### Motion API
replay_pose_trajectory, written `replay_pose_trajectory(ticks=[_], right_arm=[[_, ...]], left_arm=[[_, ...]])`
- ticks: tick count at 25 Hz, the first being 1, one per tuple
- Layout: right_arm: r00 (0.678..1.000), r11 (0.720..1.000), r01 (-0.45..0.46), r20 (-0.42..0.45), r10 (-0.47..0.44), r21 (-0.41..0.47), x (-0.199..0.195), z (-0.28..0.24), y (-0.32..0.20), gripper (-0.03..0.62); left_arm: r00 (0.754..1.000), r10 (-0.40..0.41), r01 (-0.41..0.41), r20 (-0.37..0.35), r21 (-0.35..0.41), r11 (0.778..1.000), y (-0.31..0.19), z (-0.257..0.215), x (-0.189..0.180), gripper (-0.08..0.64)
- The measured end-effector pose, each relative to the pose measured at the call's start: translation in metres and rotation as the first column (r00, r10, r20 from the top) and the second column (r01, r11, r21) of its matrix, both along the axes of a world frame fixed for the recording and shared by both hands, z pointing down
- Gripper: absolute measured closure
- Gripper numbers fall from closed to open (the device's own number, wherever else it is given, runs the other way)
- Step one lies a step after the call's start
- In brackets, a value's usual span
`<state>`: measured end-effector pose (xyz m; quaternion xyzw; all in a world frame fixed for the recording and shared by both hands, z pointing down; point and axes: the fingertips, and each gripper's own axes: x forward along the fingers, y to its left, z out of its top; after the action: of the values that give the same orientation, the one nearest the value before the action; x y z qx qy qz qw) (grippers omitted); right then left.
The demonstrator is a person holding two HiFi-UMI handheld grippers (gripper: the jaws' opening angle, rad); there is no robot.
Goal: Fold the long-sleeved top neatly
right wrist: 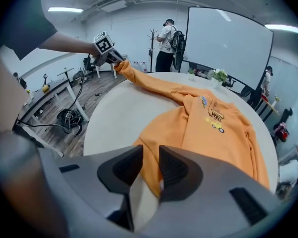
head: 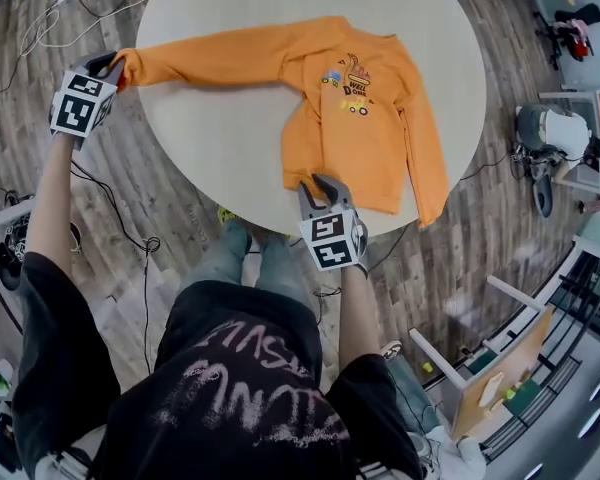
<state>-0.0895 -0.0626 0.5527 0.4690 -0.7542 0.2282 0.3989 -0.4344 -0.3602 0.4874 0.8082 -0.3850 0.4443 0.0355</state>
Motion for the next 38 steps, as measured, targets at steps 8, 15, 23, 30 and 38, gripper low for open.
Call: replay_pose_trajectory(ticks=[8,15,23,30,38], right_arm=[[1.0,0.999,0.018,-0.004,-0.019,-0.051,-0.008,0.027,0.0,0.444],[1.0,1.0,-0.001,-0.016,0.002,0.014,-0.005,0.029,-0.002,0.575],[0.995,0.995,0.035,0.089,-0.044,0.096,-0.022,-0.002,0.024,0.578],[0.979,0.984,0.059,0.182,-0.089,0.166,-0.033,-0.035,0.038,0.578],[0.958,0.966,0.117,0.23,-0.171,0.229,-0.055,-0.068,0.04,0.574]], left_arm=[[0.995,-0.095,0.093,-0.03,-0.044,0.995,0.008,0.016,-0.024,0.453],[0.993,0.006,-0.012,-0.118,-0.048,0.999,0.072,0.014,0.043,0.454],[0.914,0.354,-0.381,-0.2,-0.116,0.917,0.246,0.048,0.198,0.454],[0.844,0.473,-0.518,-0.251,-0.156,0.841,0.34,0.061,0.267,0.349],[0.916,0.319,-0.348,-0.242,-0.087,0.933,0.333,0.059,0.28,0.521]])
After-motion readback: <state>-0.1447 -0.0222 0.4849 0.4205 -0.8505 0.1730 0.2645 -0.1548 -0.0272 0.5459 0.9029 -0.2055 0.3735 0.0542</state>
